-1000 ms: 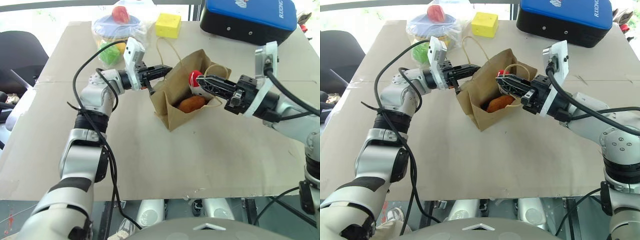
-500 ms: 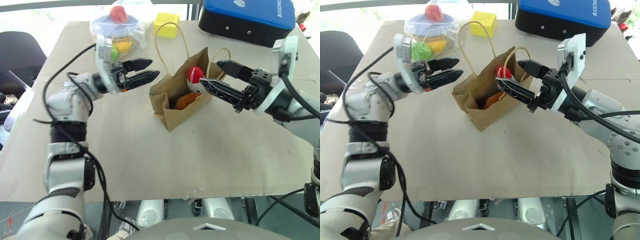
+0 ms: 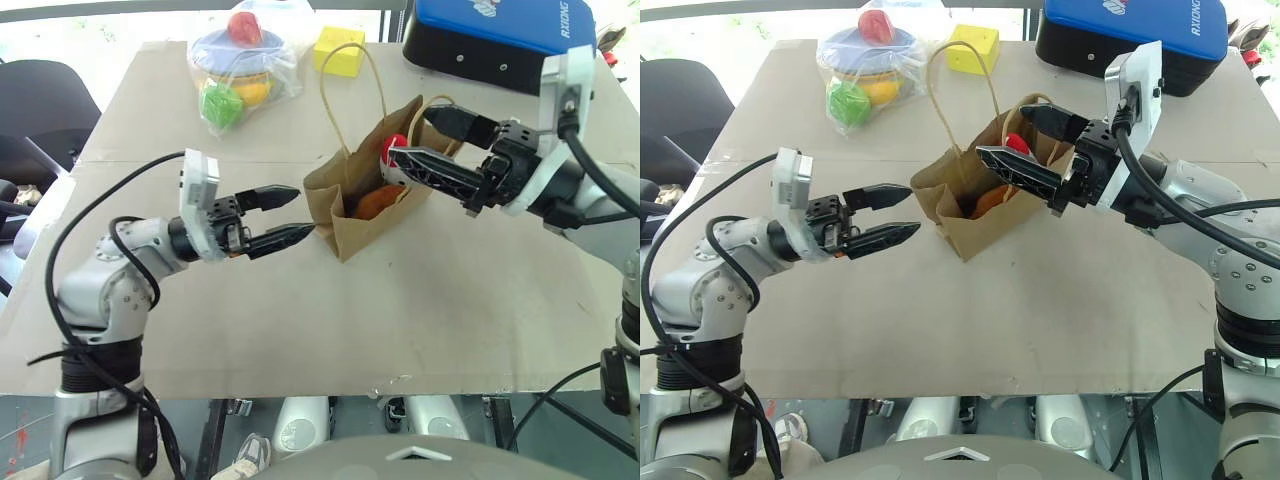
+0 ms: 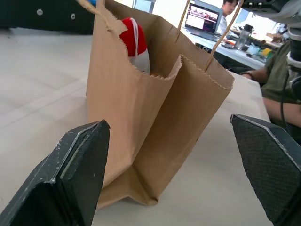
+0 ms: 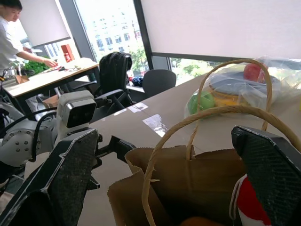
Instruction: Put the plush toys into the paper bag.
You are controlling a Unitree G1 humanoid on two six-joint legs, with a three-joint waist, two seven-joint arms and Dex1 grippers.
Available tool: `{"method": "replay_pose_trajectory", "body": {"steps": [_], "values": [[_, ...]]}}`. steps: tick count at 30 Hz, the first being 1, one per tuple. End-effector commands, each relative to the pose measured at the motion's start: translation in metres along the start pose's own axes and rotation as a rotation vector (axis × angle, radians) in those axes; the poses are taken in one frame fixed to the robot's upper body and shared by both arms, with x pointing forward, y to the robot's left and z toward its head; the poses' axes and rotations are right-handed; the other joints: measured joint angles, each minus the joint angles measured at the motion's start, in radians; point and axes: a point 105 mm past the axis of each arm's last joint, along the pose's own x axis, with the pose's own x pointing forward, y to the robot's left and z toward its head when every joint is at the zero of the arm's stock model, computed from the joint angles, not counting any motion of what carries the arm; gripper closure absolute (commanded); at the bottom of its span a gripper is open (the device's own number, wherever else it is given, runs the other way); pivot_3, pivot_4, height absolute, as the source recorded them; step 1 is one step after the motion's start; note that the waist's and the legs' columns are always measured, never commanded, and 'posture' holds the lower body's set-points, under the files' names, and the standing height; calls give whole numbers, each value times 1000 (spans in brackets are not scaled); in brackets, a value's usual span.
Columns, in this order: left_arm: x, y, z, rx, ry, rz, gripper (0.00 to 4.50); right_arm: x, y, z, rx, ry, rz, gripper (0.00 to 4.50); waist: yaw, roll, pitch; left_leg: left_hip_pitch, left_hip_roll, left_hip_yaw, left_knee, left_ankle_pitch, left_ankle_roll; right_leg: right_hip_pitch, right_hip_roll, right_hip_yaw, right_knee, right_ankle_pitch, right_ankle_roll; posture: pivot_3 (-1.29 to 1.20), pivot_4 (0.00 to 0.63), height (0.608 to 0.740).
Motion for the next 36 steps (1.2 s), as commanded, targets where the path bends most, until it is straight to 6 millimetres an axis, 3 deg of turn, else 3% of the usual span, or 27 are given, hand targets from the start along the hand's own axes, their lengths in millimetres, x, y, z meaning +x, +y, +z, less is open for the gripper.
{"method": "replay_pose_trajectory", "body": {"steps": [1, 11, 14, 21, 35, 36], "values": [[5, -4, 1, 86, -6, 32, 43, -16, 11, 16, -73, -2, 57, 0, 0, 0, 0, 0, 0, 0, 0, 0, 0, 0, 0, 0, 0, 0, 0, 0, 150, 729], [8, -12, -14, 136, 25, 12, 43, -43, 5, 16, -231, 149, -31, 0, 0, 0, 0, 1, 0, 0, -1, 0, 0, 0, 0, 0, 0, 0, 0, 0, 150, 729], [10, -11, -17, 158, 25, 22, 43, -62, 7, 9, -295, 269, -63, 0, 5, 0, 0, 0, 0, 0, -1, 0, 0, 0, 0, 0, 0, 0, 0, 0, 150, 729], [23, -10, -29, 212, 20, 85, 43, -98, 33, -14, -347, 412, -4, 0, 24, 0, 0, 2, 0, 0, 0, -1, 1, 3, 1, 0, -2, 0, 0, 0, 150, 729], [55, 7, -26, 303, -47, 229, 43, -112, 33, -40, -327, 389, -81, 0, 24, 0, 0, 5, -1, 0, 0, -2, 3, 5, 2, 1, -1, 1, 2, 0, 150, 729], [58, 8, -24, 294, -64, 228, 545, -111, 33, -41, -320, 380, -85, 0, 24, 0, 0, 5, -1, 0, 0, -2, 3, 5, 2, 1, -1, 1, 2, 0, 150, 729]]}}
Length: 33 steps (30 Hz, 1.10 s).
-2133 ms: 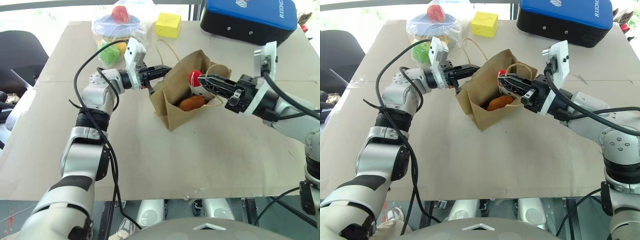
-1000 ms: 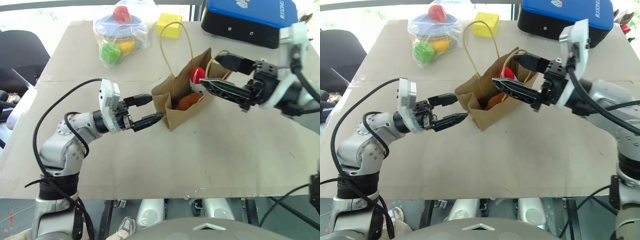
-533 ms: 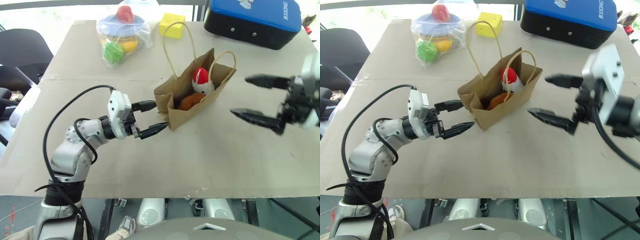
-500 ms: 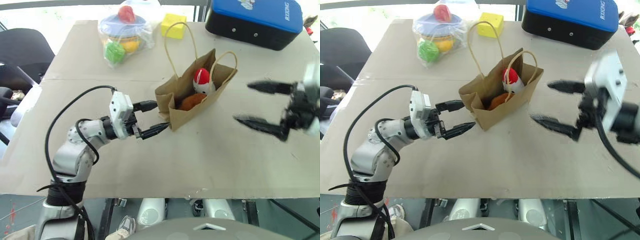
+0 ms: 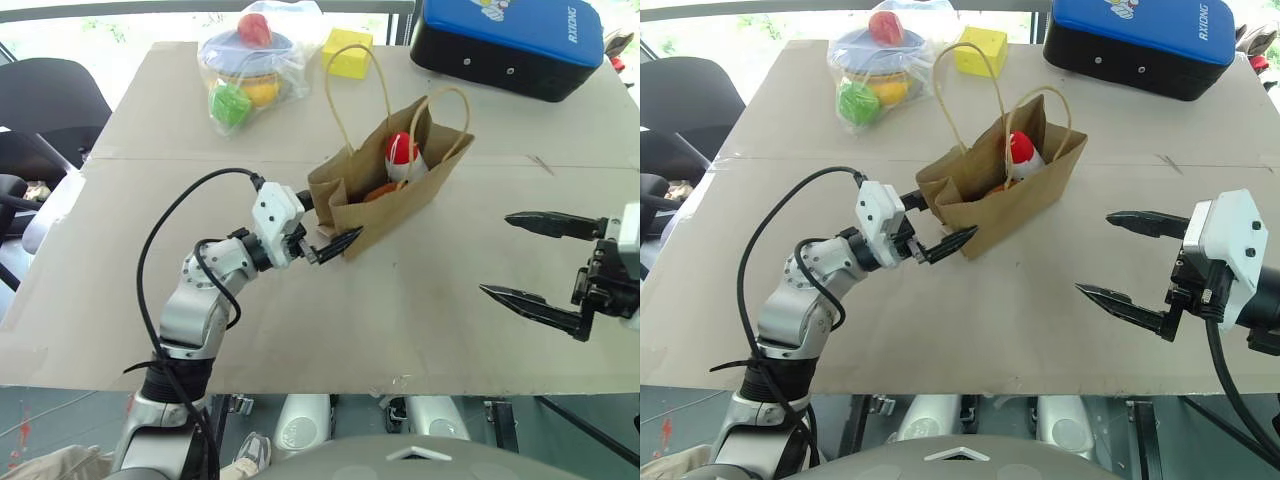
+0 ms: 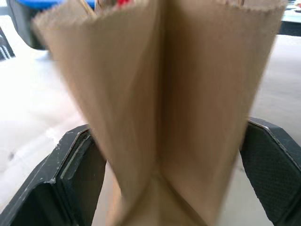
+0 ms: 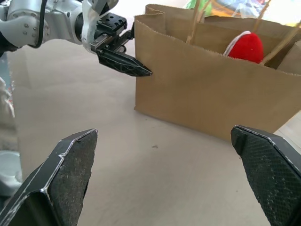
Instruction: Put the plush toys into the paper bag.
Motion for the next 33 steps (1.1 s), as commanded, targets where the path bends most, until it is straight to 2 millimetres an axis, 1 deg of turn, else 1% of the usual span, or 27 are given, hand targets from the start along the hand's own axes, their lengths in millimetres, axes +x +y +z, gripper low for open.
{"method": "replay_pose_trajectory", "body": {"steps": [1, 3, 5, 6, 7, 8, 9, 11, 14, 17, 20, 22, 23, 25, 26, 27, 30, 31, 32, 33], "values": [[7, 2, 9, 7, -61, 12, 818, 4, 3, 3, -28, -33, -9, 0, 0, 0, 0, 0, 0, 0, 0, 0, 0, 0, 0, 0, 0, 0, 0, 0, 150, 729], [9, 3, 12, -1, -86, 17, 1821, 6, 4, 2, -21, -39, -11, 0, 0, 0, 0, 0, 0, 0, 0, 0, 0, 0, 0, 0, 0, 0, 0, 0, 150, 729], [10, 6, 14, -4, -110, 32, 2576, 8, 5, 0, -13, -42, -14, 0, 1, 0, 0, 0, 0, 0, 0, 0, 0, 0, 0, 0, 0, 0, 0, 0, 150, 729], [10, 7, 16, -2, -123, 31, 3135, 9, 6, -1, -9, -43, -16, 0, 1, 0, 0, 0, 0, 0, 0, 0, 0, 0, 0, 0, 0, 0, 0, 0, 150, 729], [9, 8, 17, 2, -135, 25, 3466, 10, 6, -2, -6, -44, -20, 0, 1, 0, 0, 0, 0, 0, 0, 0, 0, 0, 0, 0, 0, 0, 0, 0, 150, 729], [9, 8, 18, 4, -142, 17, 4088, 11, 6, -3, -1, -44, -24, 0, 0, 0, 0, 0, 0, 0, 0, 0, 0, 0, 0, 0, 0, 0, 0, 0, 150, 729], [8, 9, 19, 0, -152, -1, 4427, 12, 6, -4, 3, -43, -27, 0, 0, 0, 0, 0, 0, 0, 0, 0, 0, 0, 0, 0, 0, 0, 0, 0, 150, 729], [6, 12, 21, 15, -162, -52, 4427, 13, 7, -6, 9, -44, -31, 0, 0, 0, 0, 0, 0, 0, 0, 0, 0, 0, 0, 0, 0, 0, 0, 0, 150, 729], [7, 15, 25, 39, -175, -197, 4427, 16, 7, -7, 22, -55, -39, 0, 0, 0, 0, 0, 0, 0, 0, 0, 0, 0, 1, -1, 0, 0, 0, 0, 150, 729], [9, 13, 28, 69, -180, -361, 4427, 18, 7, -8, 33, -65, -50, 0, 0, 0, 0, 0, 0, 0, 1, 0, 0, 0, 1, -1, 0, 0, 0, 0, 150, 729], [15, 13, 32, 92, -177, -558, 4427, 18, 9, -11, 72, -77, -67, 0, 4, 0, 0, 0, -1, 1, 1, 0, 0, 0, 1, 1, -1, 0, 0, 0, 150, 729], [24, 18, 29, 118, -154, -633, 4427, 16, 11, -14, 86, -63, -92, 0, 6, 0, 0, -1, -1, 0, 2, 0, 0, 1, 6, -2, -1, 0, 0, 0, 150, 729], [27, 20, 25, 131, -140, -662, 4427, 15, 12, -16, 95, -55, -105, 0, 5, 0, 0, -1, -2, 0, 2, 0, 0, 1, 6, -2, -1, 0, 0, 0, 150, 729], [34, 22, 10, 157, -96, -671, 4427, 12, 17, -21, 113, -31, -136, 0, 4, 0, 0, 0, -3, 0, 2, 0, 0, 1, 5, -1, -1, 0, 0, 0, 150, 729], [35, 22, 3, 135, -67, -679, 4427, 11, 20, -22, 120, -22, -147, 0, 1, 0, 0, 0, -3, 0, 2, 0, 0, 1, 6, -1, -1, 0, 1, 0, 150, 729], [35, 23, -6, 152, -35, -678, 4427, 11, 23, -22, 126, -19, -154, 0, -4, 0, 0, 0, -3, 0, 2, 0, 0, 1, 5, 1, -1, -1, 1, 0, 150, 729], [34, 26, -20, 176, 28, -666, 4427, 10, 28, -20, 140, -25, -167, 0, -11, -1, 0, 1, -3, 0, 2, 0, 0, 1, 4, 3, -1, -1, 1, 0, 150, 729], [33, 27, -25, 182, 58, -656, 3775, 9, 28, -19, 143, -28, -171, 0, -10, -1, 0, 1, -2, -1, 2, 0, 0, 1, 3, 3, 0, 0, 1, 0, 150, 729], [33, 27, -30, 196, 79, -650, 3312, 9, 27, -18, 146, -31, -176, 0, -10, -1, 0, 2, -2, -1, 2, 0, 0, 1, 3, 3, 0, 0, 1, 0, 150, 729], [33, 28, -30, 185, 75, -641, 3007, 10, 27, -18, 148, -31, -179, 0, -8, -1, 0, 2, -3, -1, 2, 0, 0, 1, 3, 2, 0, 0, 1, 0, 150, 729]]}}
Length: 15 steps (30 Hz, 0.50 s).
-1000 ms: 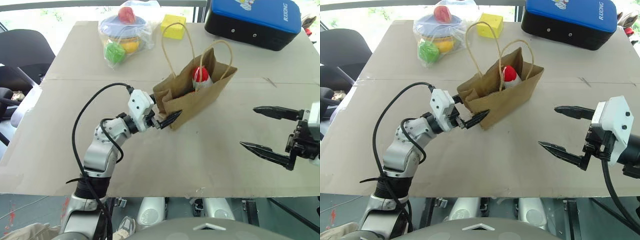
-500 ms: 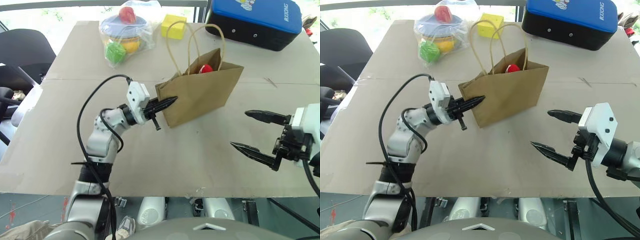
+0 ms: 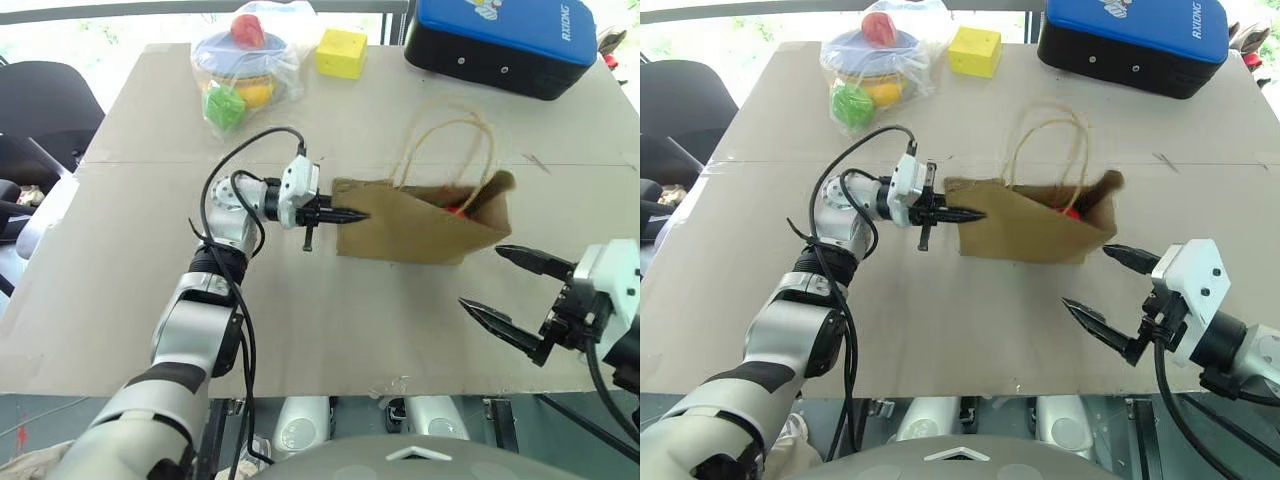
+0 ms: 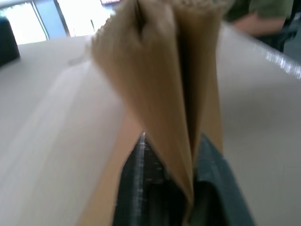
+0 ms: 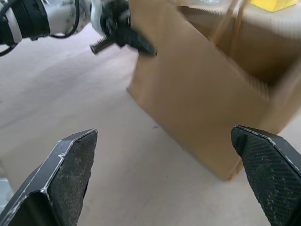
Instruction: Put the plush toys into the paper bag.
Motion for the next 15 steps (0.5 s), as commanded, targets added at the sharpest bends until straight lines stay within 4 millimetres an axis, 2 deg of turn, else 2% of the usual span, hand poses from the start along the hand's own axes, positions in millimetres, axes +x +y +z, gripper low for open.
{"method": "replay_pose_trajectory", "body": {"steps": [1, 5, 6, 7, 10, 15], "values": [[1, 2, -4, 18, 39, 8, 2554, 0, 4, 11, -34, -31, -2, 0, 3, 0, 0, 0, 0, 0, 0, 0, 0, 0, 0, 0, 0, 0, 0, 0, 150, 729], [-5, 6, -2, -14, 26, 37, 1037, 4, 4, 13, -26, -39, 2, 0, 6, 0, 0, 0, -1, 0, 0, 0, 0, 0, 0, 0, 0, 0, 0, 0, 150, 729], [-8, 6, -1, -18, 22, 41, 419, 5, 4, 14, -24, -44, 4, 0, 6, 0, 0, 0, -1, 0, 0, 0, 0, 0, 0, 0, 0, 0, 0, 0, 150, 729], [-11, 7, 2, -17, 11, 51, 53, 6, 3, 15, -24, -45, 6, 0, 6, 0, 0, 0, -1, 0, 0, 0, 0, 0, 0, 0, 0, 0, 0, 0, 150, 729], [-23, 11, 15, -21, -38, 84, 53, 7, 1, 17, -24, -47, 11, 0, 5, 0, 0, -1, -1, -1, 0, 0, 0, 0, 0, -1, 0, 0, 0, 0, 150, 729], [-56, 7, 21, -131, -5, 180, 53, 5, 0, 17, -30, -55, 12, 0, 0, 0, 0, 0, 1, -1, 0, 0, 0, 0, -1, -1, 0, 0, 0, 0, 150, 729]]}}
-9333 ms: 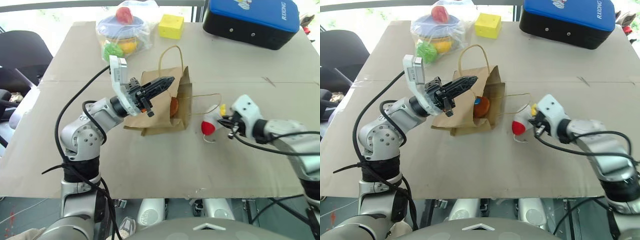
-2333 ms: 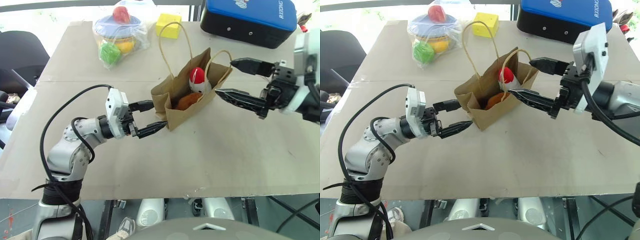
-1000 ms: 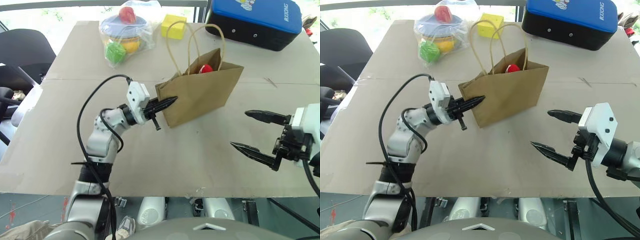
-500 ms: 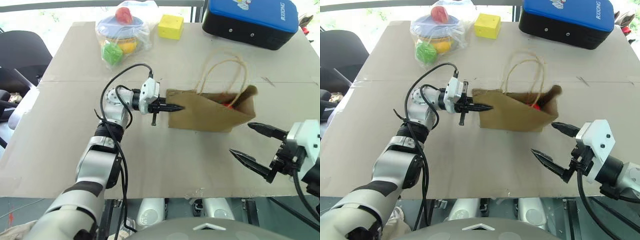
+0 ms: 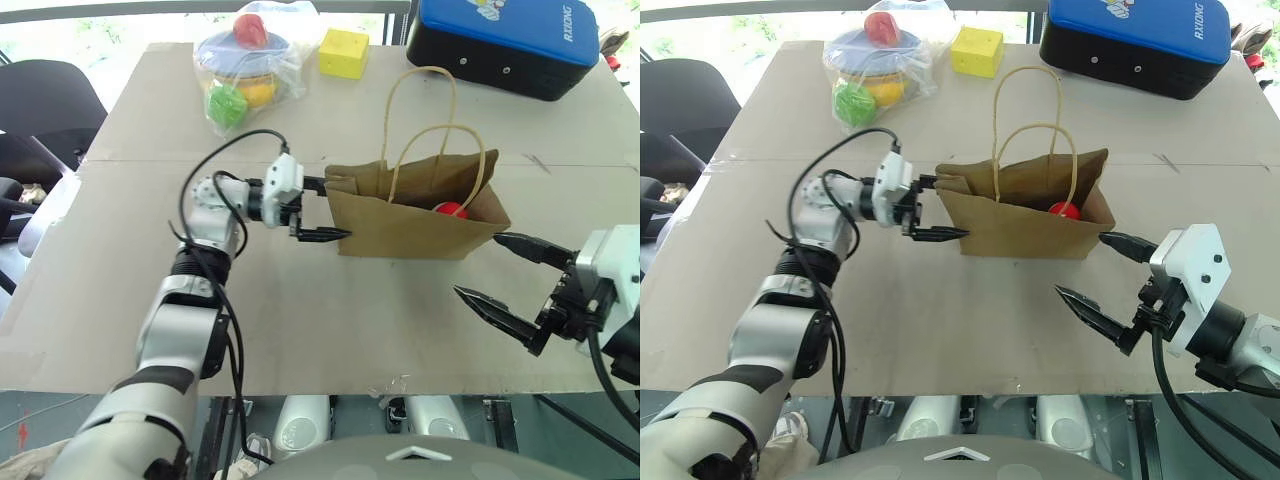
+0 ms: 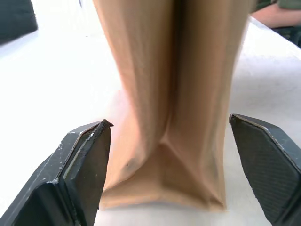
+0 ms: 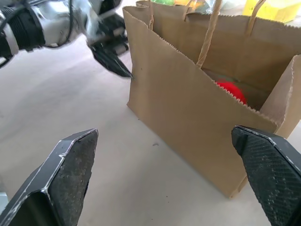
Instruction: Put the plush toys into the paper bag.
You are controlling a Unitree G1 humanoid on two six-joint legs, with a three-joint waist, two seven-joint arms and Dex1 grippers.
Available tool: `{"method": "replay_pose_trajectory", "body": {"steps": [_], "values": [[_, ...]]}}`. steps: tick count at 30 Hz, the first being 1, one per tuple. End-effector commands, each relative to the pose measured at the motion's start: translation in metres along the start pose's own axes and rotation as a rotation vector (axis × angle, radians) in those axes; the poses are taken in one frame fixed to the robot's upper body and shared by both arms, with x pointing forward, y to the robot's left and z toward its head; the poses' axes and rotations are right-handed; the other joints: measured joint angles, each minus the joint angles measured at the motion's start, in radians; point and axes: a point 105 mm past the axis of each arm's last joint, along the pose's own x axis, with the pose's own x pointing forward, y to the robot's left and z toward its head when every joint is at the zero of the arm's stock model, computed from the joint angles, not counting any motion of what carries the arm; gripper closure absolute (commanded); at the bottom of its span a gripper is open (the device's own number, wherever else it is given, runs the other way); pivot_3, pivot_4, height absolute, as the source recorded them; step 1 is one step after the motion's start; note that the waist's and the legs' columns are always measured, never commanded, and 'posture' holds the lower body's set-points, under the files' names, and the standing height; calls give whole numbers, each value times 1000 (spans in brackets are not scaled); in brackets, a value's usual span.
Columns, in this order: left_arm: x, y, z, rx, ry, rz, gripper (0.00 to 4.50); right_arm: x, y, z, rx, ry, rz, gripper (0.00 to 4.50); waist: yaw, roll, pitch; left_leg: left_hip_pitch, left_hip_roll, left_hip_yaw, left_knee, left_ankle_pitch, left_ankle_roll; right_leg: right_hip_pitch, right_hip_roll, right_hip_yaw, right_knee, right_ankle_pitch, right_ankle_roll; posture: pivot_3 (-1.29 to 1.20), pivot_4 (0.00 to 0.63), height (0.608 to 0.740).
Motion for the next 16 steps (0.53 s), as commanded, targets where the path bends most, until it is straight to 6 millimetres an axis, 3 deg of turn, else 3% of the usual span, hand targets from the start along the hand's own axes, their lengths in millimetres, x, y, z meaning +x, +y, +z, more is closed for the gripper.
{"method": "replay_pose_trajectory", "body": {"steps": [1, 5, 10, 14, 16], "values": [[-22, 0, 13, -57, -19, 104, 53, -4, 1, 4, -28, -17, -2, 0, 1, 0, 0, 0, 0, 0, 0, 0, 0, 0, 0, 0, 0, 0, 0, 0, 150, 729], [-40, -29, 19, -178, -22, 161, 53, -21, -9, -5, -41, 21, -60, 0, 2, 0, 0, 0, 1, 0, 0, 0, 0, 0, -1, 0, 0, 0, 0, 0, 150, 729], [-61, -69, 20, -297, 17, 275, 53, -60, -31, -18, -71, 97, -185, 0, 9, 0, -1, 0, 1, 0, 0, 0, 0, 1, -3, -1, -1, 0, 0, 0, 150, 729], [-84, -106, 9, -395, 106, 349, 53, -93, -45, -40, -68, 197, -221, 0, 9, 1, -1, 5, 1, 0, -2, -1, 0, 5, -3, -1, -1, 0, 0, 0, 150, 729], [-88, -114, 13, -421, 87, 347, 53, -98, -47, -46, -60, 218, -208, 0, 7, 1, -1, 7, 1, 0, -3, -1, 1, 6, -3, -1, -1, 0, 0, 0, 150, 729]]}}
